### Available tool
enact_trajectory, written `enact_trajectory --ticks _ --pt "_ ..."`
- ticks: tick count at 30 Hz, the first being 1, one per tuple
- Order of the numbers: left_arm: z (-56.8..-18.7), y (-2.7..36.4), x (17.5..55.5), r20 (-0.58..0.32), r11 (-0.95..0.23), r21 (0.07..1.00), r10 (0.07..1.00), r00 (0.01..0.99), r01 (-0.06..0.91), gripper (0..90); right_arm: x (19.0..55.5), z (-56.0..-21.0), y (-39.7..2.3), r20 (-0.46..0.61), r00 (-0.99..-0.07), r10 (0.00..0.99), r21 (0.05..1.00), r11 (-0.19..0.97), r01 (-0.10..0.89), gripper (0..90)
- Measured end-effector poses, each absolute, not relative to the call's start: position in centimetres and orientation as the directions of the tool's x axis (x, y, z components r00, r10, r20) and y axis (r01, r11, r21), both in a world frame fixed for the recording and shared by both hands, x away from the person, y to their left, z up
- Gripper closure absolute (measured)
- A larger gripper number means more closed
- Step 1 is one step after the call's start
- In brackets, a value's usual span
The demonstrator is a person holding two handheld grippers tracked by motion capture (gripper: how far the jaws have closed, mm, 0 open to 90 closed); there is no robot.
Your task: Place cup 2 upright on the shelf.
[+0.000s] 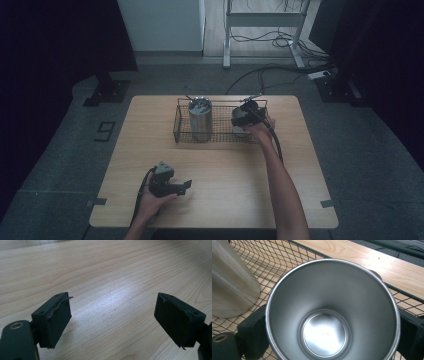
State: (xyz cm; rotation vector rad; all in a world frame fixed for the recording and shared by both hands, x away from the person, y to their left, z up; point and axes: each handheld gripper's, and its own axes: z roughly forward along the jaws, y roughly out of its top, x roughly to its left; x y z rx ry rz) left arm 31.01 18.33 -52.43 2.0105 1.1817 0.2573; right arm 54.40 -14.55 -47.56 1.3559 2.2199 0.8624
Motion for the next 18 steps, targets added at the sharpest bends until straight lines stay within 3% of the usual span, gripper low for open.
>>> enact_trajectory --ticks 12,18 --pt "-52.4 18.2 30.9 -0.198 -0.274 0.704 0.810 0.552 0.656 14.1 54.2 -47.5 -15.1 0.002 -0.438 0.899 0.653 0.331 0.682 5.3" --pt "-52.4 18.4 31.0 -0.201 -0.266 0.706 0.813 0.547 0.656 14.1 53.7 -46.5 -14.8 -0.001 -0.420 0.907 0.699 0.301 0.648 0.0"
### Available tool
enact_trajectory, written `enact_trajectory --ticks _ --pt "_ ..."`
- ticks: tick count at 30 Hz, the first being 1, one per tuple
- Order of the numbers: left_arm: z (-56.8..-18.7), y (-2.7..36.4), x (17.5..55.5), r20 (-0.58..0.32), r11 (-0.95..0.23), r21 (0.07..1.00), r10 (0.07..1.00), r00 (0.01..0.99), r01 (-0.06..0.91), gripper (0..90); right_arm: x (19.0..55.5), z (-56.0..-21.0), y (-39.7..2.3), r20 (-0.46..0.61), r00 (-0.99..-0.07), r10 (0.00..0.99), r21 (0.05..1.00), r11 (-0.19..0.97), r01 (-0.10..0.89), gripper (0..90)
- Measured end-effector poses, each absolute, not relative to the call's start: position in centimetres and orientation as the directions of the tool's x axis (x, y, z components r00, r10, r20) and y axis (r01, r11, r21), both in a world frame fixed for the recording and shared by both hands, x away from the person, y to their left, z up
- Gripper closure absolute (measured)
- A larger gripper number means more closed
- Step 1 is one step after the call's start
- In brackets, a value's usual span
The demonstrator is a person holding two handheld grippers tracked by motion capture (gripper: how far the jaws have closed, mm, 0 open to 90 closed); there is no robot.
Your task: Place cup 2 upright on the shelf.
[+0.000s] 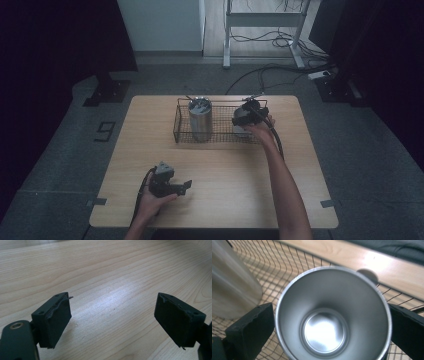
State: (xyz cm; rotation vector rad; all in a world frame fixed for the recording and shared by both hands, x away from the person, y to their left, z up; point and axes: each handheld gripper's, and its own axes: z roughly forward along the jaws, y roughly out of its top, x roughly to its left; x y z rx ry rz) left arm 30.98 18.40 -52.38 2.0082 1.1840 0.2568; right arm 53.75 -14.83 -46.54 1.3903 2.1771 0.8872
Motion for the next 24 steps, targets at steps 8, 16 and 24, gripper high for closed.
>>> enact_trajectory --ticks 8,16,24 --pt "-52.1 18.9 31.0 -0.206 -0.254 0.711 0.817 0.539 0.656 14.1 52.4 -44.8 -15.6 0.027 -0.404 0.914 0.780 0.233 0.580 0.0" --pt "-52.1 19.0 30.9 -0.200 -0.258 0.711 0.817 0.540 0.654 14.1 50.5 -44.2 -17.1 0.048 -0.411 0.911 0.811 0.205 0.547 0.7" --pt "-51.9 19.2 30.8 -0.203 -0.248 0.715 0.821 0.534 0.653 14.1 47.4 -44.0 -18.5 0.068 -0.441 0.895 0.836 0.190 0.515 3.9"
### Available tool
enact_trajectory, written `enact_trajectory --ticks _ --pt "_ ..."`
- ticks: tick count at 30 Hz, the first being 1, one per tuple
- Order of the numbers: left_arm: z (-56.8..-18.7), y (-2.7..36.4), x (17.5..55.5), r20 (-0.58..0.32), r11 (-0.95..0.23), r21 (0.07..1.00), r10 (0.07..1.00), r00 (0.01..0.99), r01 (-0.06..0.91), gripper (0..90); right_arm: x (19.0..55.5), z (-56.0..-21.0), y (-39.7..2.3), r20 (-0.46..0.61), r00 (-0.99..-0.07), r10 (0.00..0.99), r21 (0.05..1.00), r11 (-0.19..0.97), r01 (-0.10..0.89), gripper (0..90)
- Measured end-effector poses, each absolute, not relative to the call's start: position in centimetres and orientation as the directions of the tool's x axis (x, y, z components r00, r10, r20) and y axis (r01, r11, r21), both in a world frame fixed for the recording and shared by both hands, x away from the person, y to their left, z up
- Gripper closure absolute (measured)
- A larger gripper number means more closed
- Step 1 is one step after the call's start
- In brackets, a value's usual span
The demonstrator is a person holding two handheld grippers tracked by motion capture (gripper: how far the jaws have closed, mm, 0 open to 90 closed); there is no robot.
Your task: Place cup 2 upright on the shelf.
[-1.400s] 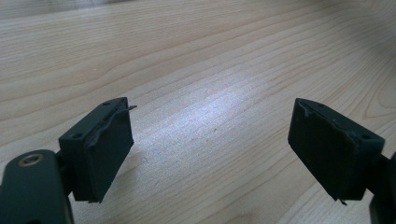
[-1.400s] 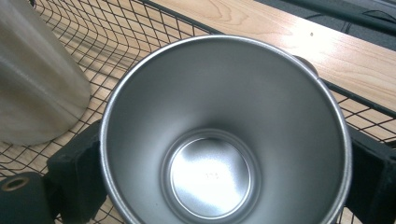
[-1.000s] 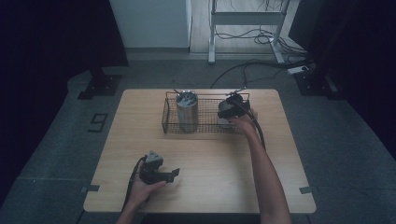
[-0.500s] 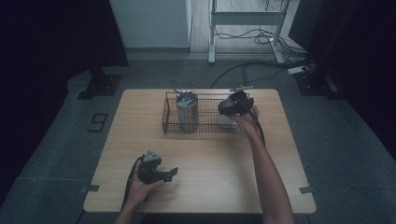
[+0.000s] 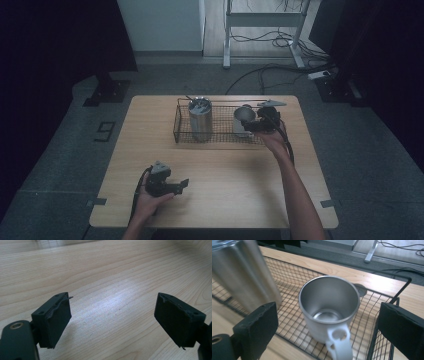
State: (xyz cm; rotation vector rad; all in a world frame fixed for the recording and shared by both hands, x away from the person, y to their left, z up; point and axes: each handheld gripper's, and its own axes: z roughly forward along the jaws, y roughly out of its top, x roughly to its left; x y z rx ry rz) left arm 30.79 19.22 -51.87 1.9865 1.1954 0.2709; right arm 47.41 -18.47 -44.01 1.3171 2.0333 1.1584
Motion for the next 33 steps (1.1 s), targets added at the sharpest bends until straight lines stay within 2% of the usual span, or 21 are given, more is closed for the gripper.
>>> enact_trajectory --ticks 12,33 --pt "-51.9 19.1 30.8 -0.196 -0.256 0.715 0.820 0.537 0.651 14.1 42.5 -45.0 -20.6 0.100 -0.466 0.879 0.853 0.166 0.496 9.3" --pt "-52.3 18.9 30.6 -0.188 -0.269 0.705 0.822 0.538 0.657 14.1 34.3 -50.3 -24.0 0.110 -0.472 0.875 0.850 0.163 0.501 11.3"
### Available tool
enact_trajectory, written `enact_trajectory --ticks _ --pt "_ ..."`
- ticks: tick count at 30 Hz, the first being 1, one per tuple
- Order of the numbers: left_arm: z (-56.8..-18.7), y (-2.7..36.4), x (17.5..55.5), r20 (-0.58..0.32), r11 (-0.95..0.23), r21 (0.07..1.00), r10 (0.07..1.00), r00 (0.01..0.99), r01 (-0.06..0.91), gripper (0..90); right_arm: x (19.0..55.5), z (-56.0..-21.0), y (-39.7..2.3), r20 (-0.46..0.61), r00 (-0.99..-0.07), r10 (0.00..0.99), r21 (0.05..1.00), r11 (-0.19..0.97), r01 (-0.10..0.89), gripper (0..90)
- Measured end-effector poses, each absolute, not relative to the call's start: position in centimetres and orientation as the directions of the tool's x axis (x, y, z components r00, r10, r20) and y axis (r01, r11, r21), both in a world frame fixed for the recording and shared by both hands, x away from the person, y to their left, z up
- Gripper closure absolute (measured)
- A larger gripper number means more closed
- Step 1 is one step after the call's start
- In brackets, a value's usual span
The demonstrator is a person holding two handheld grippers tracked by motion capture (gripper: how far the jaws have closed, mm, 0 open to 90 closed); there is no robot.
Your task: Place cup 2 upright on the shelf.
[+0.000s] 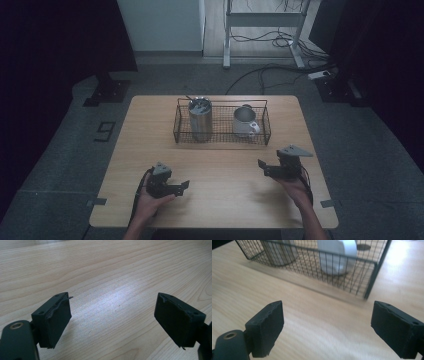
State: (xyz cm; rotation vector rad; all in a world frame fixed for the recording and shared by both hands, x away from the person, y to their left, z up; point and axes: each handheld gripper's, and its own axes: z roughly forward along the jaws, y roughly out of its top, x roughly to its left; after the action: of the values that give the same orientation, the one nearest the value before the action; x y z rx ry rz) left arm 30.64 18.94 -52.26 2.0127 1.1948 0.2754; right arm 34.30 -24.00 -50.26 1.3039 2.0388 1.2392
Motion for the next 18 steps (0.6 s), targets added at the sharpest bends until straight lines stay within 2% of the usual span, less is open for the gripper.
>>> enact_trajectory --ticks 18 --pt "-52.5 18.5 30.6 -0.173 -0.293 0.698 0.817 0.550 0.654 14.1 31.9 -54.2 -25.1 0.099 -0.440 0.892 0.793 0.196 0.577 12.8"
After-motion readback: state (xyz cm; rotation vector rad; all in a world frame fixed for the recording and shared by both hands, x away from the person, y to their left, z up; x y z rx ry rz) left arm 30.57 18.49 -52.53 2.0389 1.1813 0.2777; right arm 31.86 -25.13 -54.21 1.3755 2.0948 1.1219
